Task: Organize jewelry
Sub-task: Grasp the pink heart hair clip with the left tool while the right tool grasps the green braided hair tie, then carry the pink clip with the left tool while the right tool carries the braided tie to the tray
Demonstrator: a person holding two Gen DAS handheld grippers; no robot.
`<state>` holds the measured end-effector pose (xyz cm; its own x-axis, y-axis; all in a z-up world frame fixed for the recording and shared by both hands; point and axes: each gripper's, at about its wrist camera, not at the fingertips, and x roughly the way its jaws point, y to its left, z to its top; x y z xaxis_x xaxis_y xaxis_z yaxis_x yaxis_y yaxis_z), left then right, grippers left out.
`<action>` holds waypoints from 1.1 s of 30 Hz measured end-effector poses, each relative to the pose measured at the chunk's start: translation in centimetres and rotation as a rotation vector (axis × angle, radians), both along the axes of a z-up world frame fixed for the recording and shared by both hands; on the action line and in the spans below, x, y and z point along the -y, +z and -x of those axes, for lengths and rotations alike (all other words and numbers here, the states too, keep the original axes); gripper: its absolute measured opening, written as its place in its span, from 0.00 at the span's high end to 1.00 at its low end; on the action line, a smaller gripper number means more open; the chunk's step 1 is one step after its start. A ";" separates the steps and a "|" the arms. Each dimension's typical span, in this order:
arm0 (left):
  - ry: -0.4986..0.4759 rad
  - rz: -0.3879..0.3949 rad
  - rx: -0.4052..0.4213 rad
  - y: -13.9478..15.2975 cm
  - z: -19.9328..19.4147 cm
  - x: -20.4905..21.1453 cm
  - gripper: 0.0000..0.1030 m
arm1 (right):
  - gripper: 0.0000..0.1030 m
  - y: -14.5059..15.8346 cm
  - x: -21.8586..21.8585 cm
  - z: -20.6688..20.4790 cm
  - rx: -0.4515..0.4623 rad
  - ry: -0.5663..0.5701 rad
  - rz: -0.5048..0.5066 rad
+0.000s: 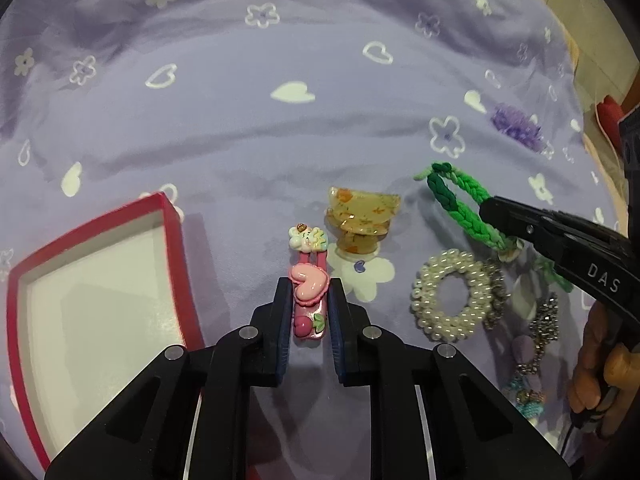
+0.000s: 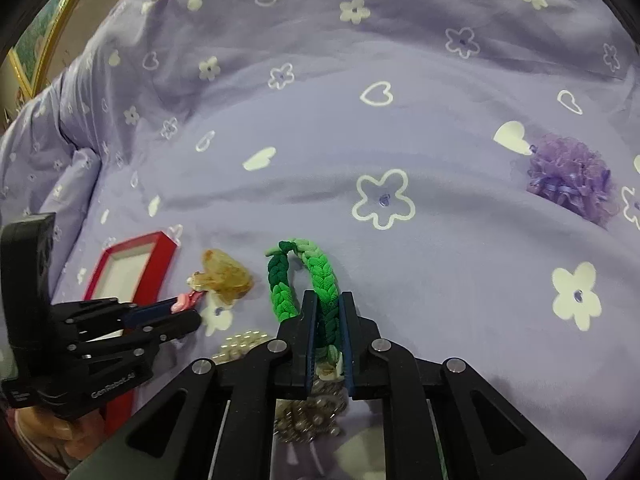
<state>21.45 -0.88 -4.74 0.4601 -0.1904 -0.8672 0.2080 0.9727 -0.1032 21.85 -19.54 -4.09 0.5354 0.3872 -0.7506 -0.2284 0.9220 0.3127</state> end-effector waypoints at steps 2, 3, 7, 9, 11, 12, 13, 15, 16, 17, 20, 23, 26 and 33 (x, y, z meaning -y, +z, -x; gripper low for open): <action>0.003 0.014 0.015 0.6 0.6 -0.3 0.85 | 0.90 0.6 0.1 0.6 0.010 -0.002 -0.016; 0.005 0.021 0.026 1.0 1.0 -0.5 0.85 | 0.90 1.0 0.1 1.0 0.018 -0.002 -0.025; 0.014 0.054 0.051 2.4 2.5 -1.5 0.85 | 0.90 2.0 -0.2 2.3 0.030 0.003 -0.059; 0.022 0.070 0.066 3.1 3.4 -2.1 0.85 | 0.90 2.4 -0.6 2.9 0.032 0.010 -0.073; 0.031 0.079 0.076 3.6 4.0 -2.6 0.85 | 0.90 2.6 -1.2 3.4 0.036 0.019 -0.081; 0.041 0.088 0.081 3.9 4.6 -3.2 0.85 | 0.90 2.7 -1.6 3.6 0.037 0.023 -0.084; 0.050 0.095 0.083 4.1 4.9 -3.6 0.85 | 0.90 2.9 -2.0 3.9 0.037 0.032 -0.090; 0.073 0.110 0.092 4.7 5.9 -4.7 0.85 | 0.90 3.0 -2.8 4.4 0.037 0.041 -0.097; 0.079 0.114 0.097 4.9 6.2 -5.1 0.85 | 0.90 3.1 -3.2 4.6 0.037 0.048 -0.100; 0.084 0.115 0.101 5.0 6.5 -5.4 0.85 | 0.90 3.2 -3.7 4.8 0.036 0.056 -0.104; 0.103 0.116 0.115 5.5 7.5 -6.8 0.85 | 0.90 3.4 -5.2 5.3 0.034 0.078 -0.112; 0.123 0.115 0.119 5.7 8.1 -8.1 0.85 | 0.90 3.5 -6.7 5.8 0.032 0.100 -0.119; 0.151 0.108 0.117 5.7 8.7 -9.6 0.85 | 0.90 3.6 -8.2 6.1 0.030 0.124 -0.121; 0.206 0.092 0.111 5.3 9.7 -12.9 0.85 | 0.90 3.6 -11.3 6.6 0.026 0.168 -0.125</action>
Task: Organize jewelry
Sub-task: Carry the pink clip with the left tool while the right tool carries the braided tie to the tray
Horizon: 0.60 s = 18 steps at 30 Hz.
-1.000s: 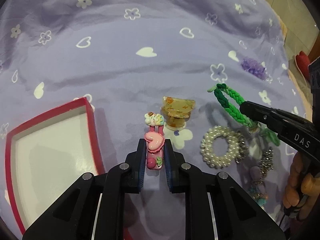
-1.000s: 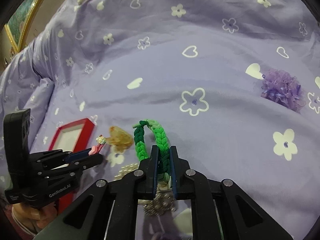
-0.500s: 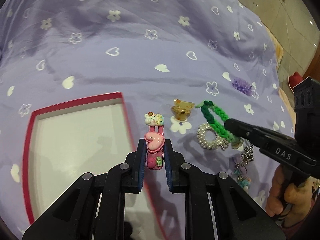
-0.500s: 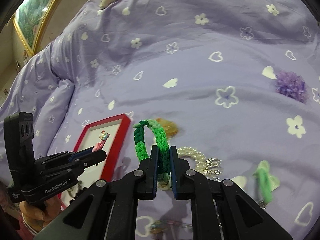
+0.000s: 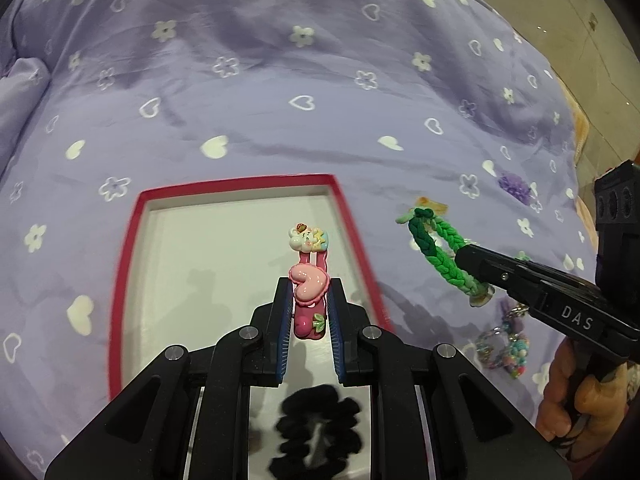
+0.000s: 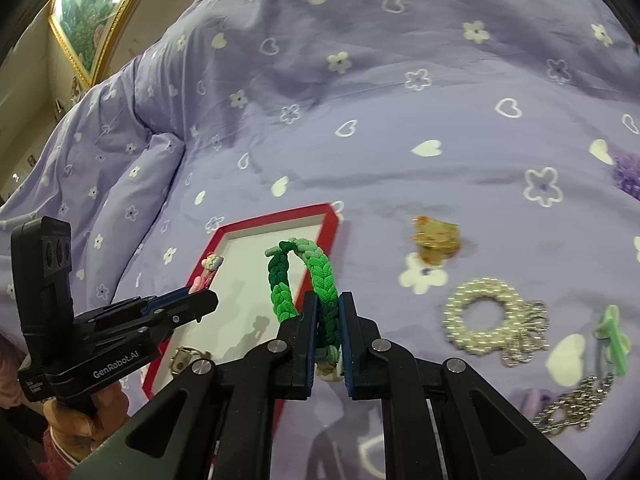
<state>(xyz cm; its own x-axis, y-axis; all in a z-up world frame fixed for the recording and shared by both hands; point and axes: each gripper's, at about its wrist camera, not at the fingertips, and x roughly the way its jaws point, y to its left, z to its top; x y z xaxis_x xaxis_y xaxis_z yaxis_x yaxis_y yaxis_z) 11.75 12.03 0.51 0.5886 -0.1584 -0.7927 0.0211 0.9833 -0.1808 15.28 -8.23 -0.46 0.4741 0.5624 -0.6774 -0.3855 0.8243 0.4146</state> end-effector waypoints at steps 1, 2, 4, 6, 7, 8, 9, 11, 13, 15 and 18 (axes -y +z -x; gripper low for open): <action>0.008 0.000 -0.006 -0.1 0.1 -0.4 0.85 | 0.90 0.0 -0.5 0.1 0.000 0.006 0.000; 0.017 -0.001 -0.007 -0.1 0.3 -0.8 0.85 | 0.90 0.0 -1.1 0.1 -0.001 0.016 -0.001; 0.035 0.000 -0.009 -0.3 0.4 -1.7 0.85 | 0.90 0.0 -2.1 0.1 -0.002 0.029 -0.002; 0.050 -0.003 -0.013 -0.5 0.6 -2.6 0.85 | 0.90 0.0 -3.3 0.1 -0.003 0.044 -0.004; 0.056 -0.005 -0.015 -0.6 0.6 -3.0 0.85 | 0.90 -0.1 -4.0 0.0 -0.005 0.053 -0.003; 0.062 -0.006 -0.018 -0.7 0.6 -3.3 0.85 | 0.90 -0.1 -4.4 0.0 -0.006 0.060 -0.002; 0.071 -0.009 -0.022 -0.9 0.6 -3.8 0.85 | 0.90 -0.2 -4.9 0.0 -0.007 0.066 0.000; 0.083 -0.010 -0.030 -1.3 0.5 -4.6 0.85 | 0.90 -0.5 -6.1 -0.2 -0.013 0.081 0.005; 0.095 -0.015 -0.044 -1.9 0.2 -5.2 0.85 | 0.90 -0.8 -7.0 -0.4 -0.023 0.090 0.013; 0.105 -0.020 -0.063 -2.6 -0.2 -5.9 0.85 | 0.90 -1.4 -8.1 -0.7 -0.035 0.103 0.023; 0.116 -0.023 -0.090 -3.7 -1.0 -6.9 0.85 | 0.90 -2.2 -9.5 -0.9 -0.047 0.119 0.047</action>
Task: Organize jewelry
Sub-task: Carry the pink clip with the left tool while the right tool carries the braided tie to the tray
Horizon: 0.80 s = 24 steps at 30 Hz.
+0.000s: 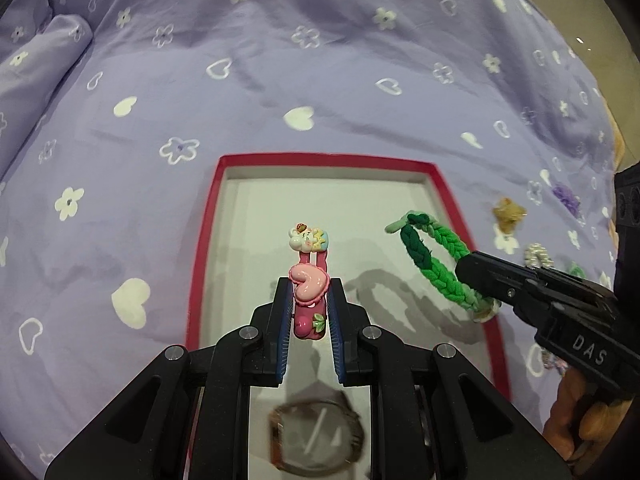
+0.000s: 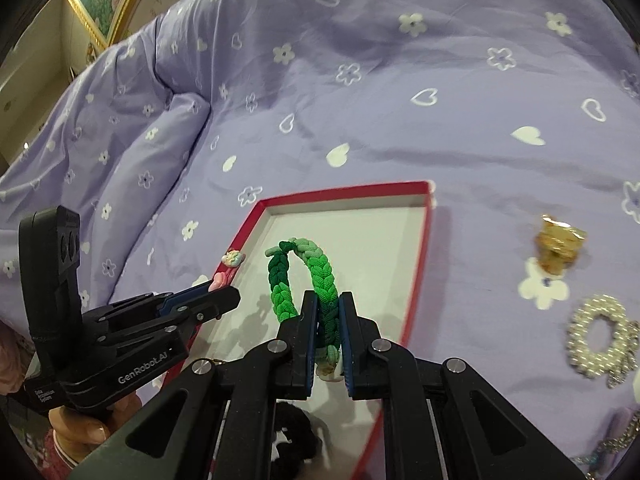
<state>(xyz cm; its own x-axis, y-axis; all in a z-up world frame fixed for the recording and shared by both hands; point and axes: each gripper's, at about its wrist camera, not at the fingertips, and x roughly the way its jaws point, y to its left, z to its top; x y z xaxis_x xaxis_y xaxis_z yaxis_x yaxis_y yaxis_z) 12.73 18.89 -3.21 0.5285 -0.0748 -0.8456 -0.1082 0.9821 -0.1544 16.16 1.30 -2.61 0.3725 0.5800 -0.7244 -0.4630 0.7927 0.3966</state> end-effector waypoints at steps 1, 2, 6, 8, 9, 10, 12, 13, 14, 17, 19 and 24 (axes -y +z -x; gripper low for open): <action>0.001 -0.001 -0.006 -0.3 -0.2 -0.2 0.85 | 0.90 -0.3 -0.4 -0.2 -0.005 0.005 0.009; 0.002 -0.001 -0.012 -0.5 -0.5 -0.4 0.85 | 0.90 -0.7 -1.0 -0.5 -0.010 0.009 0.021; 0.000 -0.017 -0.036 -1.7 -1.5 -1.0 0.85 | 0.90 -1.8 -2.5 -1.4 -0.020 0.017 0.061; -0.002 -0.023 -0.050 -2.2 -1.9 -1.0 0.85 | 0.90 -2.3 -3.1 -1.8 -0.021 0.022 0.088; -0.004 -0.025 -0.056 -2.4 -2.0 -1.0 0.85 | 0.90 -2.5 -3.2 -1.9 -0.022 0.024 0.099; -0.007 -0.028 -0.063 -2.7 -2.1 -0.9 0.85 | 0.90 -2.8 -3.4 -2.1 -0.030 0.029 0.111; -0.013 -0.031 -0.081 -3.2 -2.3 -0.8 0.85 | 0.90 -3.1 -3.5 -2.2 -0.041 0.034 0.121; -0.015 -0.034 -0.090 -3.4 -2.4 -0.8 0.85 | 0.90 -3.2 -3.5 -2.3 -0.043 0.038 0.125; -0.016 -0.038 -0.095 -3.6 -2.4 -0.7 0.85 | 0.90 -3.2 -3.6 -2.3 -0.043 0.044 0.132; -0.021 -0.050 -0.098 -3.6 -2.5 -0.6 0.84 | 0.88 -3.2 -4.0 -2.1 -0.048 0.062 0.150; -0.019 -0.050 -0.100 -3.7 -2.5 -0.6 0.84 | 0.88 -3.3 -4.3 -2.1 -0.054 0.070 0.157; 0.020 -0.041 -0.095 -3.4 -2.3 -1.2 0.84 | 0.88 -3.3 -4.3 -2.1 -0.059 0.066 0.152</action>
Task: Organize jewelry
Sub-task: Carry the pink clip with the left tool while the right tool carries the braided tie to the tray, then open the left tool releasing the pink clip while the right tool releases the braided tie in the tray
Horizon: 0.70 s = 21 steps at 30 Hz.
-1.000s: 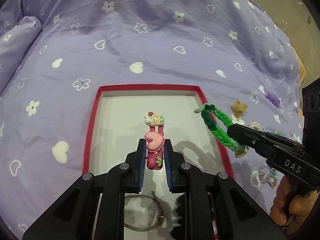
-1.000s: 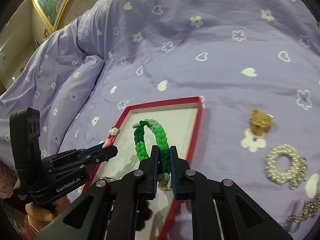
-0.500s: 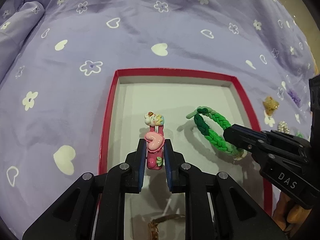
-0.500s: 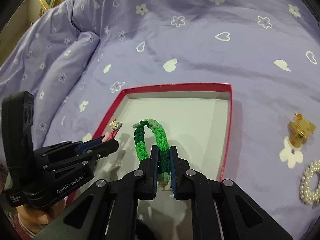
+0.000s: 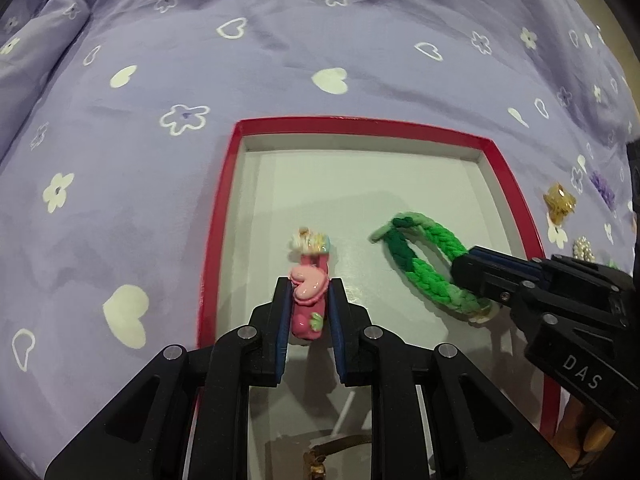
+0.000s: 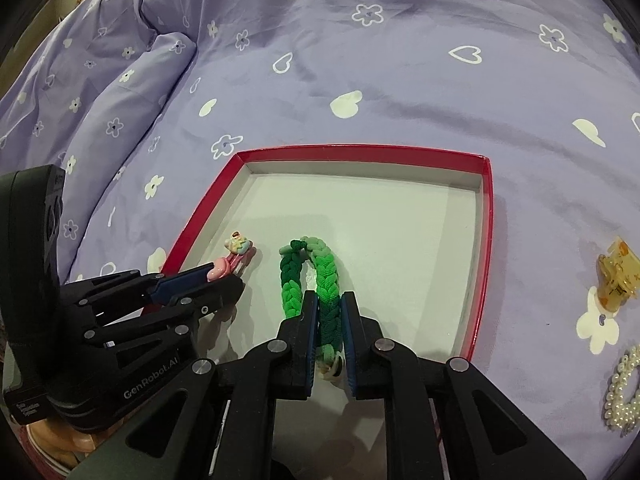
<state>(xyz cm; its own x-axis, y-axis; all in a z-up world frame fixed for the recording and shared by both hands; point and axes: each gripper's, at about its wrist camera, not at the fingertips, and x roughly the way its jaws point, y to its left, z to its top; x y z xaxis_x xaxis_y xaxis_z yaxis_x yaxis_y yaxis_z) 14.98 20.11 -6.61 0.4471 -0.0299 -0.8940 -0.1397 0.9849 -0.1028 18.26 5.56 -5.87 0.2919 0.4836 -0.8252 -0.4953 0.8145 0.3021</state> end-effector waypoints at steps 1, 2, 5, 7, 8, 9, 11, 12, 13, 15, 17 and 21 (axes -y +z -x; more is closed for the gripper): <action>0.005 0.004 0.003 0.1 0.0 -0.1 0.82 | 0.87 0.1 0.0 0.0 0.001 -0.004 -0.006; 0.010 0.005 0.006 0.2 0.1 -0.1 0.79 | 0.87 0.2 0.2 0.1 0.000 -0.007 -0.016; 0.013 -0.009 0.019 0.7 0.6 -0.1 0.72 | 0.85 0.5 0.6 0.2 -0.001 -0.016 -0.039; 0.009 -0.015 0.028 1.2 0.8 0.0 0.69 | 0.84 0.9 1.1 0.3 0.000 -0.027 -0.059; 0.008 -0.018 0.031 1.4 1.0 0.1 0.69 | 0.84 1.1 1.4 0.5 -0.001 -0.033 -0.072; 0.004 -0.020 0.034 1.6 1.1 0.3 0.69 | 0.84 1.4 1.7 0.6 -0.001 -0.040 -0.085; -0.003 -0.023 0.043 2.1 1.5 0.6 0.69 | 0.84 1.9 2.2 0.9 0.000 -0.046 -0.107; -0.007 -0.024 0.049 2.4 1.6 0.8 0.69 | 0.84 2.2 2.6 1.1 0.004 -0.050 -0.119; -0.010 -0.027 0.054 2.6 1.7 1.0 0.68 | 0.84 2.5 2.7 1.2 0.006 -0.052 -0.125; -0.019 -0.025 0.065 3.2 1.9 1.5 0.68 | 0.82 3.1 3.6 1.6 0.014 -0.062 -0.146; -0.028 -0.022 0.076 3.7 2.1 2.0 0.67 | 0.78 3.9 4.8 2.0 0.026 -0.077 -0.167; -0.059 -0.018 0.103 4.9 2.5 3.5 0.65 | 0.78 4.9 6.9 2.7 0.045 -0.110 -0.191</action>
